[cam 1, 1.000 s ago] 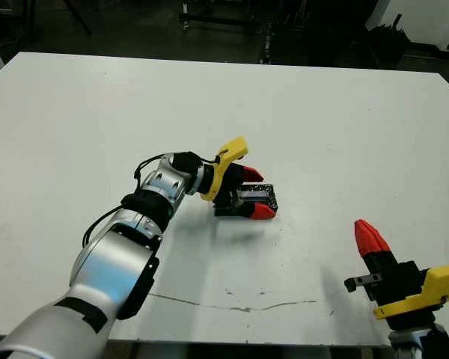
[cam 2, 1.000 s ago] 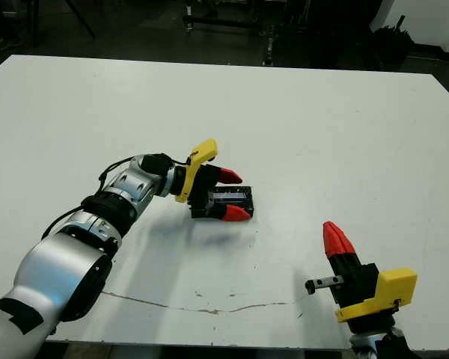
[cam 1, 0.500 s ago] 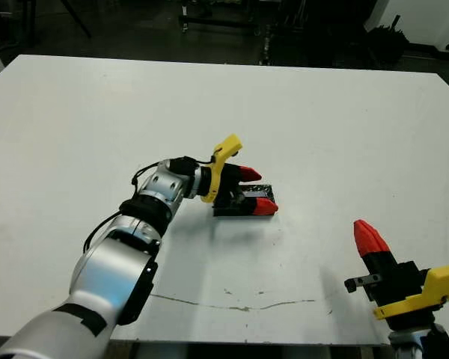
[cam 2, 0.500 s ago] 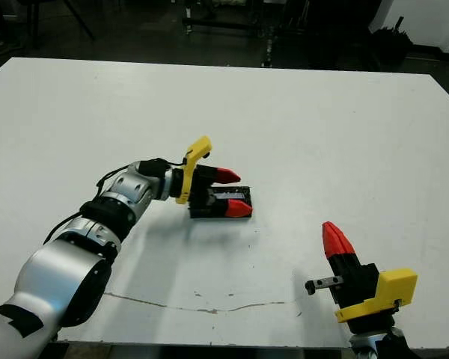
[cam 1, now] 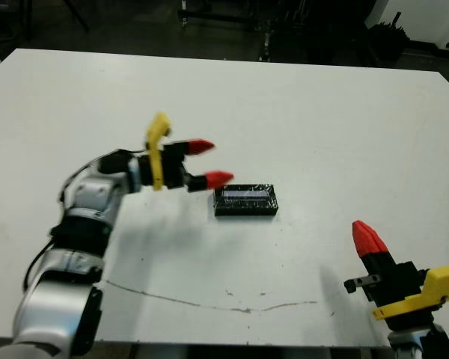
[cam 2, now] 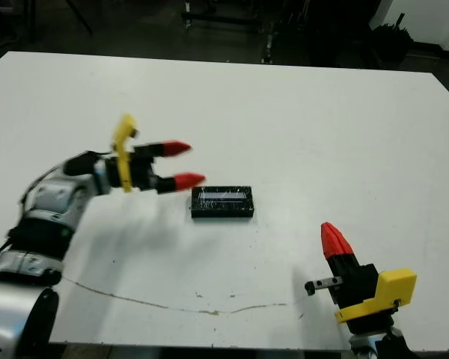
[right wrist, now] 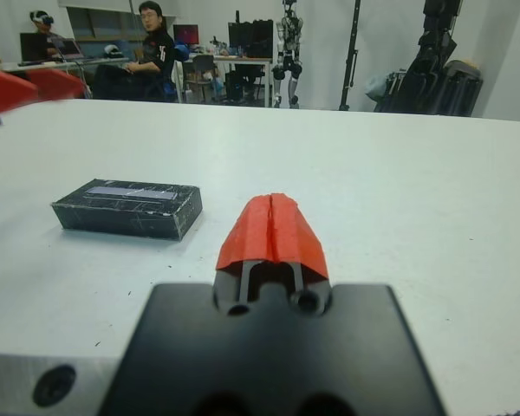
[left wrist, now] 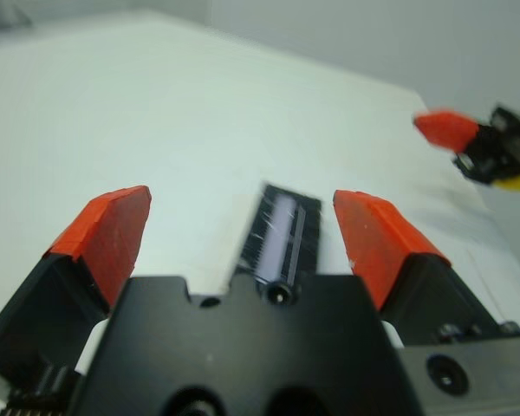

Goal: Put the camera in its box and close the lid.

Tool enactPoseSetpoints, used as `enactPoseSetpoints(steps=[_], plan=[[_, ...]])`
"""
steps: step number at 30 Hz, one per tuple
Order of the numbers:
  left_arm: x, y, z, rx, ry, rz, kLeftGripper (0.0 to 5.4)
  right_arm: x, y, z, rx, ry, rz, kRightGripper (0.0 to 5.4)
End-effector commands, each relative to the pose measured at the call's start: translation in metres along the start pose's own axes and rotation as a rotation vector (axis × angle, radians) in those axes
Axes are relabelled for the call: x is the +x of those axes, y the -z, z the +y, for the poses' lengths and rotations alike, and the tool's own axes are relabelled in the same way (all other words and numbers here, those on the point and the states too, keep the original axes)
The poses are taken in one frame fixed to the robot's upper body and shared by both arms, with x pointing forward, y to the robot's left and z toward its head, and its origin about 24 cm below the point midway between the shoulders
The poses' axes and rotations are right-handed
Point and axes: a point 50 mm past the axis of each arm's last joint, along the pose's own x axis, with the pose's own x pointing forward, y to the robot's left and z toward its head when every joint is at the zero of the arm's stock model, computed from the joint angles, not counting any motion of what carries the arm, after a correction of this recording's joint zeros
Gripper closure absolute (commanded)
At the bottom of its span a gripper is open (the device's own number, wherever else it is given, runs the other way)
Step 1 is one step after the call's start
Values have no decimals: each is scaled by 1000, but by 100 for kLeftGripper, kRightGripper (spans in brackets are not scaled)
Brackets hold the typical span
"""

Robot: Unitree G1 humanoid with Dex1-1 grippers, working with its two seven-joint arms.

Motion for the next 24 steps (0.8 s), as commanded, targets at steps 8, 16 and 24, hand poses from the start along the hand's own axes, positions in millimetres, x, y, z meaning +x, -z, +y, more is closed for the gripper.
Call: enactPoseSetpoints(steps=[8,16,24], plan=[[-55,-14,-14,2,-385,-199,9,1,-2,-2,-40,27,5,540],[-91,10,-43,33,-584,-251,115,4,-10,-2,-27,59,-34,540],[-101,39,-70,57,-698,-268,227,11,-18,-2,22,80,-61,540]])
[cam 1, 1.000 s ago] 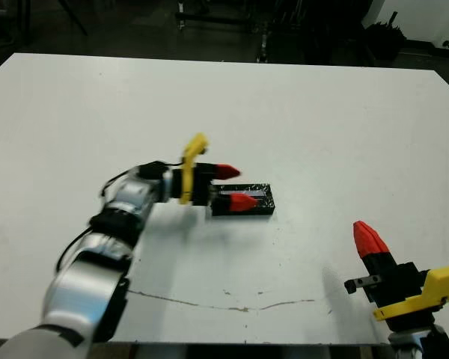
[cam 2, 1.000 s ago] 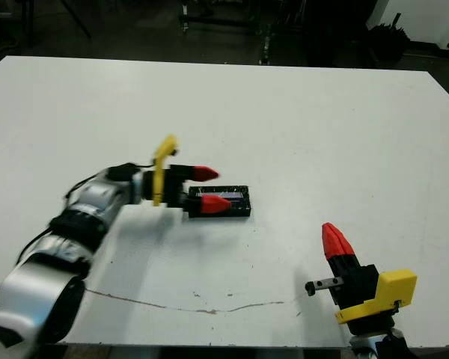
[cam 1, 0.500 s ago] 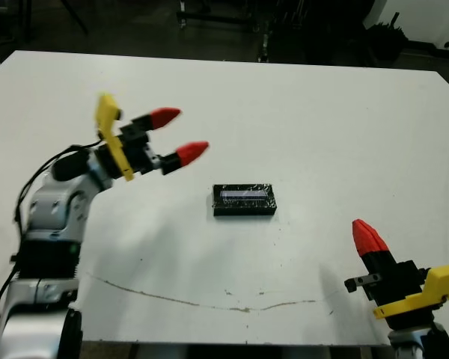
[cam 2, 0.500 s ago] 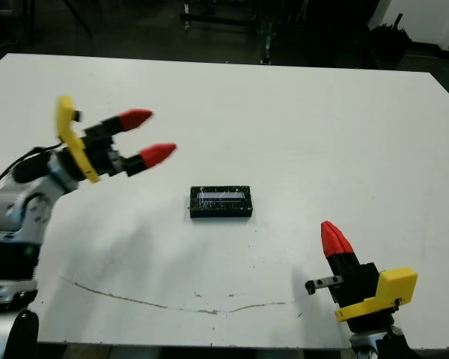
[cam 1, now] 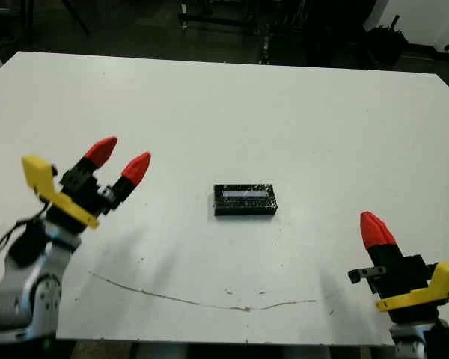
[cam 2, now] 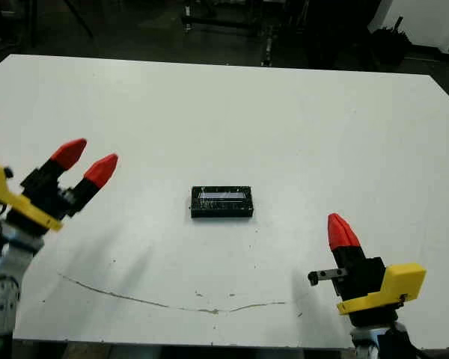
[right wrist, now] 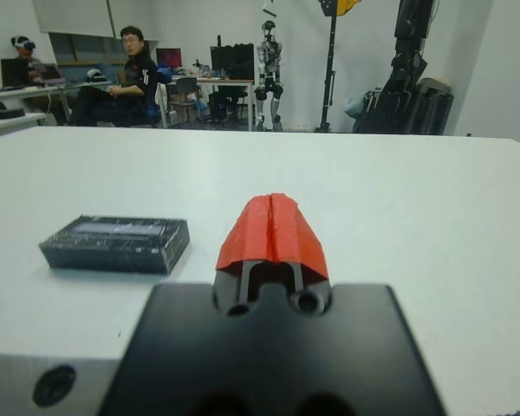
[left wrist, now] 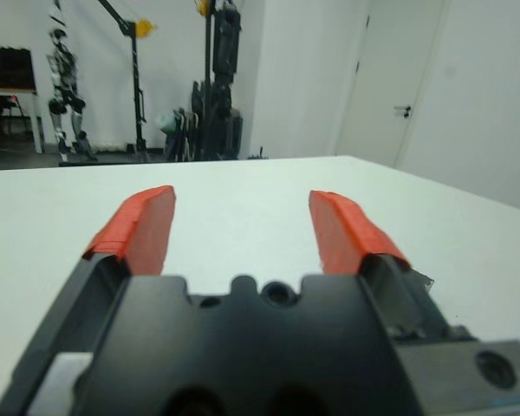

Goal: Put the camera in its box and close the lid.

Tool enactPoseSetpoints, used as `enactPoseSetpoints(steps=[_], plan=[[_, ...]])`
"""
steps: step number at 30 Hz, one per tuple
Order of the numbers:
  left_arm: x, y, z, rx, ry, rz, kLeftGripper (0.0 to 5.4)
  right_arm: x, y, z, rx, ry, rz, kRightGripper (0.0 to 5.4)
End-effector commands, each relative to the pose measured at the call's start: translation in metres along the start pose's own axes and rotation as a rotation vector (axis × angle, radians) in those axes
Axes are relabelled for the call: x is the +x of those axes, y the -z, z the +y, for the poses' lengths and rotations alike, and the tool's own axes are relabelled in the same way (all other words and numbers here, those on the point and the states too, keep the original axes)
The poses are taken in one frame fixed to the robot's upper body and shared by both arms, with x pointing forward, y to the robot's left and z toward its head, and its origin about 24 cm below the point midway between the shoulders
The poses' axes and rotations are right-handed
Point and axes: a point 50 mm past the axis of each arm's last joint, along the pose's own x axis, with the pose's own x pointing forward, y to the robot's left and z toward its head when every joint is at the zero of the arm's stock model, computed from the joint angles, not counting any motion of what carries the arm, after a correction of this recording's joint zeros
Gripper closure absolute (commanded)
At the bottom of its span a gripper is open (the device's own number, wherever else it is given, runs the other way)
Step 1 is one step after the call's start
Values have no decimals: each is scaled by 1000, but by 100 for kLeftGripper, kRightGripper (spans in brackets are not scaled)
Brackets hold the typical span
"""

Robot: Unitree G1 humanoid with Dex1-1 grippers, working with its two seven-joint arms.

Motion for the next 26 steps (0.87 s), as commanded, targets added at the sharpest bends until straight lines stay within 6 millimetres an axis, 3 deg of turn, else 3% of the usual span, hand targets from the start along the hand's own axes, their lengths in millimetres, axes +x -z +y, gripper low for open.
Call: enactPoseSetpoints(steps=[1,8,21,26], plan=[[-10,11,-7,27,-63,6,241,3,-1,-1,11,5,-8,540],[-17,25,-15,86,-142,42,344,3,-3,-1,-67,45,-15,540],[-13,32,-17,84,-160,46,539,5,-2,0,-81,59,-20,540],[-13,33,-18,100,-160,55,539,5,-1,0,-87,54,-19,540]])
